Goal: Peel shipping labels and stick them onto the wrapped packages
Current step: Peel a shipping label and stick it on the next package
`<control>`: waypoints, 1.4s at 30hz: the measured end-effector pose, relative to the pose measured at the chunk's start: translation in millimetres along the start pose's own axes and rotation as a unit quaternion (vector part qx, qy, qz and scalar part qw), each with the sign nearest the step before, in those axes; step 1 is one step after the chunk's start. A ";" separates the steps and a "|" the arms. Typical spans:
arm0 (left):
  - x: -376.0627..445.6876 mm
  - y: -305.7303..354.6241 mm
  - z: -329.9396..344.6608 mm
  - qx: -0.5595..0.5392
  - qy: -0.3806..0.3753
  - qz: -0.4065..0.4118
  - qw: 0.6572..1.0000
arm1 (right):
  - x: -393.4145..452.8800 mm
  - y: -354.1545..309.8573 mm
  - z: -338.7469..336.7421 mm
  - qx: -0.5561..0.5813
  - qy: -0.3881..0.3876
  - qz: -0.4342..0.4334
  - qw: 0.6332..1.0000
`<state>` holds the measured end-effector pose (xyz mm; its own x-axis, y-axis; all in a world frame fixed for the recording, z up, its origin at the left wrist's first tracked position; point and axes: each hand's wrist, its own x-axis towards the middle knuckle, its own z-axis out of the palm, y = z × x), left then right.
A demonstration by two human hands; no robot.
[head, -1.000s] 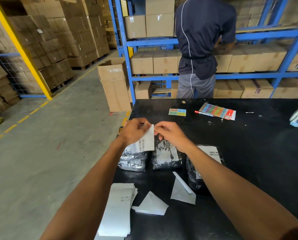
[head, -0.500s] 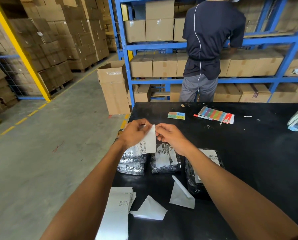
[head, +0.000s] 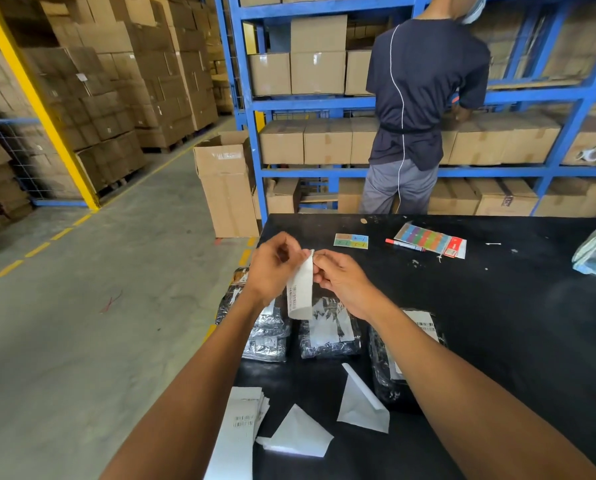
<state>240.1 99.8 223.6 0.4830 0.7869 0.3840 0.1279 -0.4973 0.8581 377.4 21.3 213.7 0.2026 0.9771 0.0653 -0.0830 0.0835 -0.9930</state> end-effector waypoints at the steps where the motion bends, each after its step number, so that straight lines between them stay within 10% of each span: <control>1: -0.6 4.4 1.2 -0.032 -0.025 -0.022 0.999 | 0.2 -0.7 0.4 -0.010 0.001 -0.007 1.000; 16: -2.6 21.9 5.9 -0.296 0.070 -0.209 0.929 | 4.7 6.3 -1.8 -0.043 0.113 -0.019 0.993; 29: -3.1 14.3 12.2 -0.285 0.088 -0.205 0.932 | 9.2 1.5 5.4 -0.088 0.186 -0.028 0.978; 42: -4.6 7.0 -4.6 -0.473 0.089 -0.284 0.829 | 14.0 24.8 -22.5 -0.129 0.375 0.024 0.918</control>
<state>234.8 94.4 229.4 0.4308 0.8793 -0.2028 -0.4864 0.4156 0.7686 400.2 32.6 187.8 0.8274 0.5608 0.0313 0.1047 -0.0992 -0.9896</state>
